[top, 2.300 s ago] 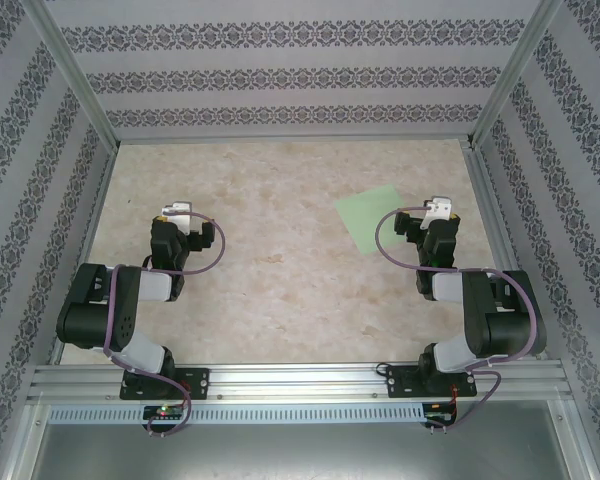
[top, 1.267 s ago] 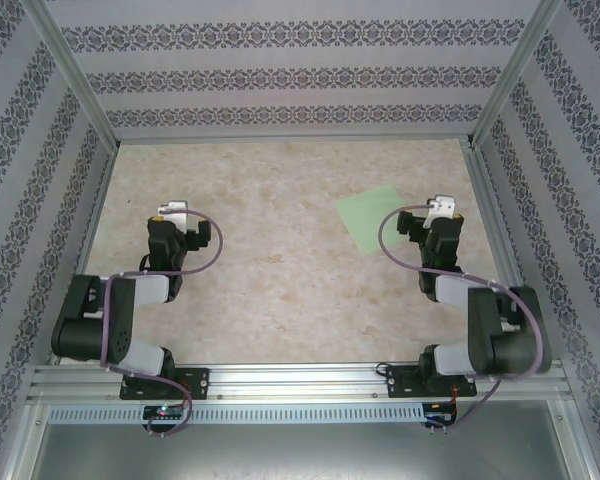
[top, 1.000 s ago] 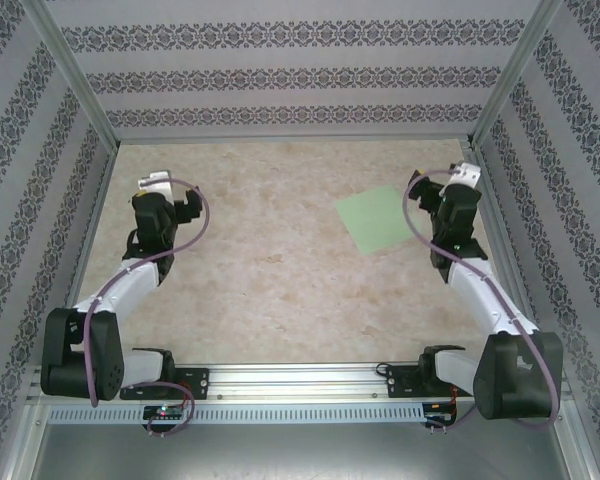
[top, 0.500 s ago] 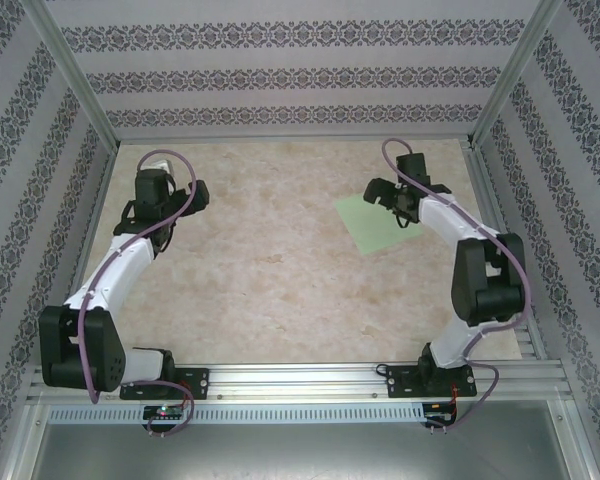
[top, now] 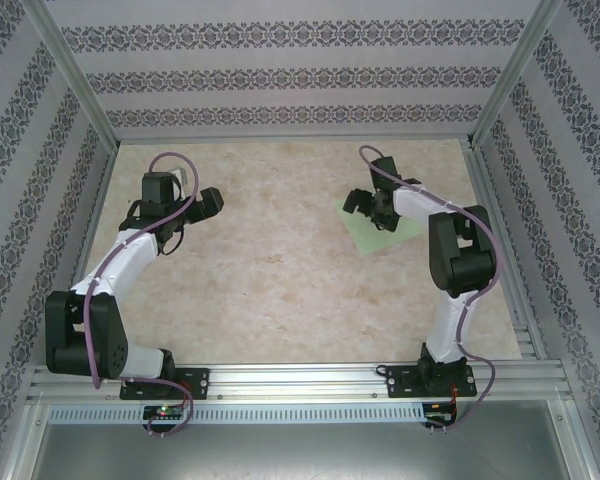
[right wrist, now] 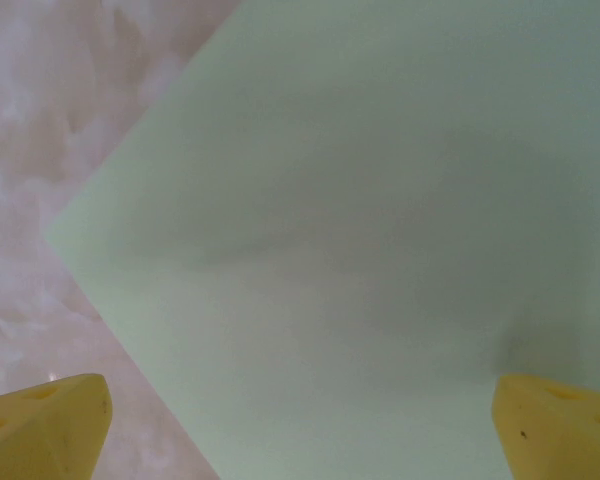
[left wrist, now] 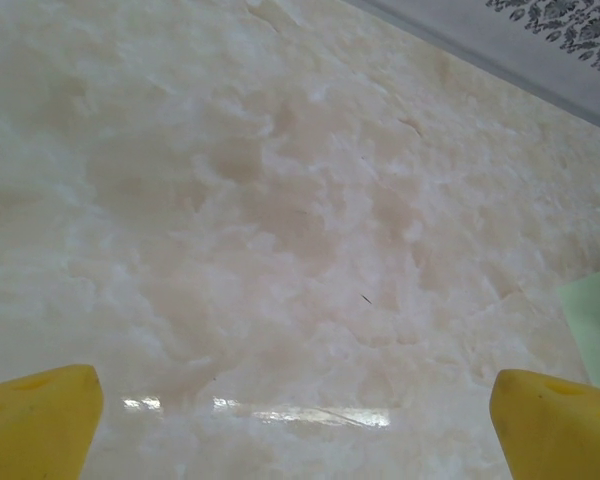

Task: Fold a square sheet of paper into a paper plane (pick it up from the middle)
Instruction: Move the square sheet of paper to the center of the table.

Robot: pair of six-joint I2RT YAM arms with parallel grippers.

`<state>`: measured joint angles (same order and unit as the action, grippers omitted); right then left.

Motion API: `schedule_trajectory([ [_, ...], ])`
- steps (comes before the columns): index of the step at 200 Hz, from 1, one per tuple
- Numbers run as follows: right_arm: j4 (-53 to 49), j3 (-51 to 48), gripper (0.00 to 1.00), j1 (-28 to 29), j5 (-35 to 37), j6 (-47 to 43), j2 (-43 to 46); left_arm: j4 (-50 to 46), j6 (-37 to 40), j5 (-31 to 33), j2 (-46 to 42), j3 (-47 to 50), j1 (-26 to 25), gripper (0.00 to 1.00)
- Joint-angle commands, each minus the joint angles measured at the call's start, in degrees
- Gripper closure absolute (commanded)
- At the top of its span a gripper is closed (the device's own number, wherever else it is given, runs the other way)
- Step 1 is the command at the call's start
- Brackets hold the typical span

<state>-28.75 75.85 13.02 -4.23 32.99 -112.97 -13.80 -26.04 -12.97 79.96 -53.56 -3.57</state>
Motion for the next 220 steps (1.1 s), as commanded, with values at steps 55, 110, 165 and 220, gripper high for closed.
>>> schedule_trajectory([
  [55, -0.68, -10.88, 0.02, 9.54, -2.29, 8.85, 2.47, 1.40, -1.95, -3.70, 1.36, 2.31, -1.17, 0.00],
  [110, -4.23, -21.07, 0.02, 29.09, 1.21, 18.56, 9.98, 3.32, -2.91, -4.44, 0.83, 5.29, -1.37, 0.00],
  [165, -18.28, -7.74, 0.02, 31.73, 9.01, 4.54, 14.15, 4.06, -3.94, -5.65, 0.30, 7.10, -1.78, 0.00],
  [220, -24.16, -3.52, 0.02, 25.41, 9.70, -5.63, 12.22, 6.95, -6.78, -8.73, 1.01, 9.76, -1.96, 0.00],
])
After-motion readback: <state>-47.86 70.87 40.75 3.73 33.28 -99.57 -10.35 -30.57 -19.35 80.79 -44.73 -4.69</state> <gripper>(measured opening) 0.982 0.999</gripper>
